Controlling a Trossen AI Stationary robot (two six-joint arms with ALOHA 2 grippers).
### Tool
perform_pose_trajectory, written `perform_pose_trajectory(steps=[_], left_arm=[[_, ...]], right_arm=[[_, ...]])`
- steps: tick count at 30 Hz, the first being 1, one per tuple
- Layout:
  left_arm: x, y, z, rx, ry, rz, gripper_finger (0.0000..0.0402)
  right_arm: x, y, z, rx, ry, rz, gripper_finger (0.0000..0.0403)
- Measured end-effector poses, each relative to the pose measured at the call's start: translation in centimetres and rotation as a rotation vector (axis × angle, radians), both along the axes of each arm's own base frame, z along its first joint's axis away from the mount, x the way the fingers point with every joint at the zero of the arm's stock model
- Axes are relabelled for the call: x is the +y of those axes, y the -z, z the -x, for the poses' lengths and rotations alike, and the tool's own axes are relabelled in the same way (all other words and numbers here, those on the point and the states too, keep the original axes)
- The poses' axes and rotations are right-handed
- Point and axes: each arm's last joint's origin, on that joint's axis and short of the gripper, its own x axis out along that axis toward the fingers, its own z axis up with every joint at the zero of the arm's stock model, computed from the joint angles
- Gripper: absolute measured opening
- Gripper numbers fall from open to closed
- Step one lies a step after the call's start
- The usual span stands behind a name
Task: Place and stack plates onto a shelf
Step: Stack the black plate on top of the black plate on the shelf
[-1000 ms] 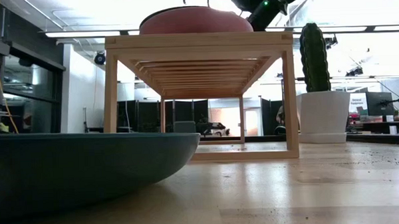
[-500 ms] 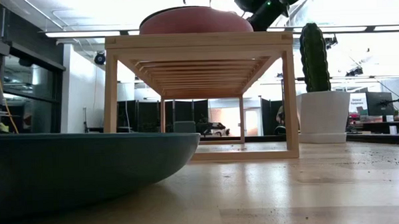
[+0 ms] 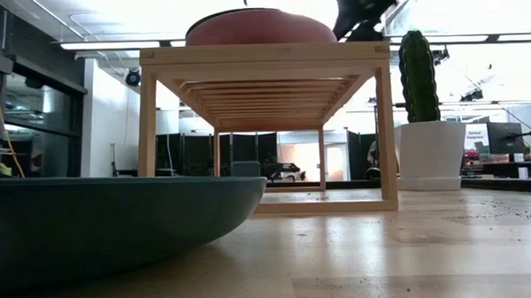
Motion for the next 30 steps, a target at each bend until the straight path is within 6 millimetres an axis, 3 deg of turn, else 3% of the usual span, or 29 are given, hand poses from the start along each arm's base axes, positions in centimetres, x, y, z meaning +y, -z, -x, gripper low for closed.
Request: perform_pose_trajectory(steps=[4,11,20,30], left_arm=[[0.0,0.1,-0.1,0.023,-0.021,-0.042,0.0141],[0.1,0.4,-0.2,0.055,-0.064,-0.054,0.0141],[0.1,0.4,-0.2,0.071,-0.094,-0.116,0.0141],[0.1,0.5,-0.3,0.087,-0.089,-0.111,0.0141]], right_arm=[[2.2,0.2,2.7,-0.001,-0.024,0.031,0.0157],[6.4,3.4,6.1,-0.209,-0.041,-0.015,0.0157],[9.4,2.9,6.9,-0.684,-0.179,0.053,0.0157],[10.0,2.8,6.4,-0.727,-0.227,0.073,0.0157]])
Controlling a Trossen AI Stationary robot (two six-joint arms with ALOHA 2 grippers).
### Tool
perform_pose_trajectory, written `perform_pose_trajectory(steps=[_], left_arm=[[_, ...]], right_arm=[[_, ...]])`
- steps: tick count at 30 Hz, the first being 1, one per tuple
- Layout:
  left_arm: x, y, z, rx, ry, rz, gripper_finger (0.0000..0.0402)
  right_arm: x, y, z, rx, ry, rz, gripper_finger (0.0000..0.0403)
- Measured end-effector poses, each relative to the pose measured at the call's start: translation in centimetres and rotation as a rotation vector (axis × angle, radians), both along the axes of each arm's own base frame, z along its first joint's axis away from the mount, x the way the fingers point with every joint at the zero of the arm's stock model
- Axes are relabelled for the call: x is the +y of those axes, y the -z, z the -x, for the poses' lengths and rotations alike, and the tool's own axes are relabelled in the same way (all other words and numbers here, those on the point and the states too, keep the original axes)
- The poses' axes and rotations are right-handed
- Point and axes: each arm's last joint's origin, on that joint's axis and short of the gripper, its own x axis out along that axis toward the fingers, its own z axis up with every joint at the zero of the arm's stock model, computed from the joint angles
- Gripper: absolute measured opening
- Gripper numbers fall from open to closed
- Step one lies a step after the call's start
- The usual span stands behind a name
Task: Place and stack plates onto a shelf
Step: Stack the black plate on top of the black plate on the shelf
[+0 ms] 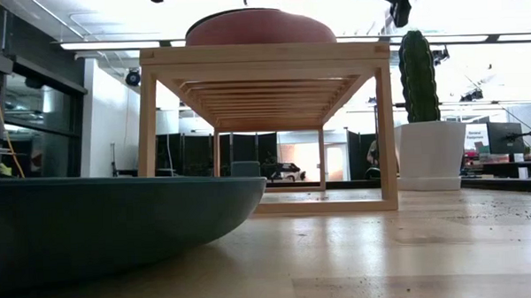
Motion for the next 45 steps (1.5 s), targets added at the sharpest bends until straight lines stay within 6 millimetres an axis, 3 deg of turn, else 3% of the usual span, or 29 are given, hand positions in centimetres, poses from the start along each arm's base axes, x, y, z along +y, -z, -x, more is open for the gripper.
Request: perform_pose_trajectory(steps=[10,15,18,22,27,29,36,39,45], left_arm=[[0.0,0.0,0.0,0.002,0.001,0.002,0.0141],[0.0,0.8,-0.3,0.063,0.049,0.092,0.0139],[-0.5,1.1,-0.5,0.11,0.235,0.147,0.0136],[-2.5,-0.6,-0.5,0.161,0.55,0.214,0.013],[-6.2,-1.0,0.2,0.44,0.664,0.257,0.0121],[-7.8,-0.2,0.5,0.595,0.668,0.289,0.0118],[-13.5,5.5,2.4,1.114,0.596,0.274,0.0113],[-15.3,8.4,2.5,1.226,0.509,0.27,0.0113],[-17.3,12.9,1.0,1.355,0.31,0.474,0.0113]], right_arm=[[0.0,0.1,-0.1,0.005,0.0,-0.001,0.0157],[0.0,0.1,-0.1,0.006,0.0,-0.001,0.0157],[0.0,0.1,-0.1,0.005,0.0,-0.002,0.0157],[0.0,0.1,-0.1,0.005,0.0,-0.002,0.0157],[0.0,0.1,-0.1,0.006,0.0,-0.002,0.0157],[0.0,0.1,-0.1,0.007,0.0,-0.002,0.0157],[0.0,0.2,-0.1,0.013,0.0,-0.003,0.0157],[0.0,0.2,-0.1,0.014,0.0,-0.003,0.0157],[0.0,0.2,-0.1,0.021,0.0,-0.005,0.0157]])
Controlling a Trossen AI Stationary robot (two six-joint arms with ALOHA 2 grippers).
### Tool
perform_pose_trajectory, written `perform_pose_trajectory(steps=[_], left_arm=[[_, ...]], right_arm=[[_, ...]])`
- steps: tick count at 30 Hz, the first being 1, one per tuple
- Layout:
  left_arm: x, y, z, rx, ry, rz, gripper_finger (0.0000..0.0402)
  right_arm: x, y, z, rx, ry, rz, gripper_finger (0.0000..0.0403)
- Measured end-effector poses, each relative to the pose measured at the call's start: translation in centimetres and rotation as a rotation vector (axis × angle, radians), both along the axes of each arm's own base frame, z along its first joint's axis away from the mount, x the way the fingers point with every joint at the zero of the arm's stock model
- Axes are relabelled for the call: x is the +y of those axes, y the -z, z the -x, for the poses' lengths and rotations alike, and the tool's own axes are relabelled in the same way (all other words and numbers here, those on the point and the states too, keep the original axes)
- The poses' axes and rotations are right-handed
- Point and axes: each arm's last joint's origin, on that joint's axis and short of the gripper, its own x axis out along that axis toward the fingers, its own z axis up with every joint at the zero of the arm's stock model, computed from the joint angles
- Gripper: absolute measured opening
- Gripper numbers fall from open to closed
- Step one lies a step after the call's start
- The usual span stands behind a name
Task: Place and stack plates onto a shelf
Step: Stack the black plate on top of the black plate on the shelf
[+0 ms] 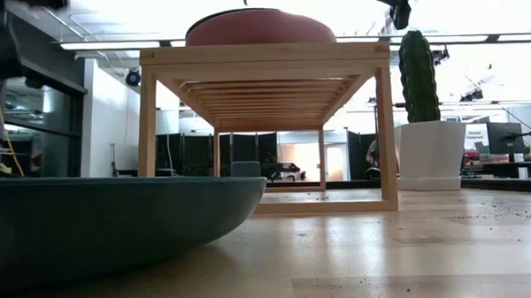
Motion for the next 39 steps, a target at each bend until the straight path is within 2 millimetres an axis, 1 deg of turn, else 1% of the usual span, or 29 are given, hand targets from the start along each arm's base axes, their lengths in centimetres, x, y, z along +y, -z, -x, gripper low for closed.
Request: perform_pose_trajectory(steps=[3,7,12,15,24,27,34,39], left_arm=[[-0.1,1.7,-0.8,0.077,-0.134,0.025,0.0113],[0.3,3.5,-1.9,0.195,-0.329,0.1,0.0113],[0.7,4.7,-2.9,0.251,-0.417,0.137,0.0113],[0.9,4.9,-3.3,0.25,-0.438,0.154,0.0113],[1.6,4.9,-3.8,0.251,-0.461,0.154,0.0113],[1.8,5.2,-3.9,0.265,-0.467,0.151,0.0113],[1.4,6.6,-4.2,0.346,-0.42,0.161,0.0113],[1.1,7.0,-4.6,0.337,-0.397,0.181,0.0108]], right_arm=[[0.0,0.0,0.0,0.001,0.0,0.0,0.0157],[0.0,0.1,0.0,0.013,0.0,-0.003,0.0157],[0.0,0.4,0.0,0.037,0.0,-0.01,0.0157],[0.0,0.4,0.0,0.043,0.0,-0.011,0.0157],[0.0,0.5,0.0,0.045,0.0,-0.012,0.0157],[0.0,0.5,0.0,0.046,0.0,-0.012,0.0157],[0.0,0.5,0.0,0.051,0.0,-0.013,0.0157],[0.0,0.6,0.0,0.056,0.0,-0.014,0.0157]])
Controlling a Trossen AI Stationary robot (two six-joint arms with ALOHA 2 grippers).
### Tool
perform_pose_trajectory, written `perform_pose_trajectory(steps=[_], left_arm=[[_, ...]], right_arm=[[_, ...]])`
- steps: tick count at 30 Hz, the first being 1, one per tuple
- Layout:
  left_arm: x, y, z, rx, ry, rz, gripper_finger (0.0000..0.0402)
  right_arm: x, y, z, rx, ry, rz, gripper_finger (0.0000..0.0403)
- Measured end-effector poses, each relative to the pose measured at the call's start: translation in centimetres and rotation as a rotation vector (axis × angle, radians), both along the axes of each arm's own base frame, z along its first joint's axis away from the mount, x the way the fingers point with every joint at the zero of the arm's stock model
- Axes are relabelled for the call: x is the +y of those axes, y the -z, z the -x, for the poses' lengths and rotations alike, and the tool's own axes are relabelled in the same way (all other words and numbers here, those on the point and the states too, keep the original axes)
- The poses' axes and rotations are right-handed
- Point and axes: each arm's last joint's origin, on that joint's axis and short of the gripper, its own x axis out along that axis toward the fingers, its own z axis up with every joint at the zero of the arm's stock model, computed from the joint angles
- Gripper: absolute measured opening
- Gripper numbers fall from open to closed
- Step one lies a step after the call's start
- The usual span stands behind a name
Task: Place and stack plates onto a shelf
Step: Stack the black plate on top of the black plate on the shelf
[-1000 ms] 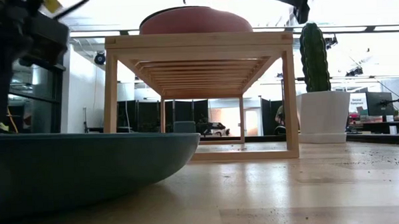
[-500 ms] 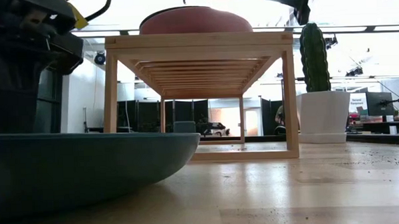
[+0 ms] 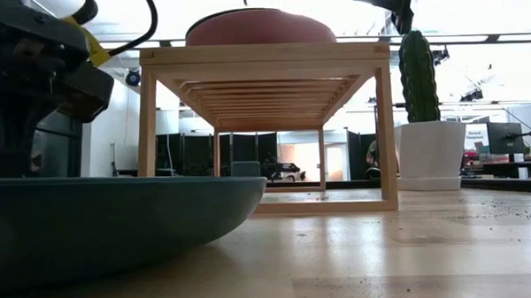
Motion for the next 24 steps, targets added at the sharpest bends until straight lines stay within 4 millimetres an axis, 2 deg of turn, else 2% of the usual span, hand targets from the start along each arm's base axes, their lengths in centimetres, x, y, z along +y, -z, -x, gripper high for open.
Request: perform_pose_trajectory(steps=[3,7,11,15,18,20,24], left_arm=[[-0.1,-0.1,-0.1,-0.014,0.034,0.008,0.0084],[0.0,-1.1,0.1,-0.027,0.118,0.045,0.0019],[0.4,-3.1,1.0,-0.056,0.236,0.096,0.001],[1.2,-6.9,2.4,-0.171,0.387,0.201,0.0004],[2.5,-10.3,3.8,-0.304,0.42,0.297,0.0003],[3.8,-12.6,4.5,-0.396,0.368,0.327,0.0002],[7.2,-16.9,5.1,-0.626,0.122,0.26,0.0001]], right_arm=[[0.0,0.0,0.0,0.004,0.0,-0.001,0.0157],[0.0,0.0,0.0,0.005,0.0,-0.001,0.0157],[0.0,0.1,0.0,0.008,0.0,-0.002,0.0157],[0.0,0.1,0.0,0.008,0.0,0.003,0.0157],[0.0,0.1,0.0,0.01,0.0,0.004,0.0157],[0.0,0.1,0.0,0.01,0.0,0.004,0.0157],[0.0,0.1,0.0,0.012,0.0,0.004,0.0157]])
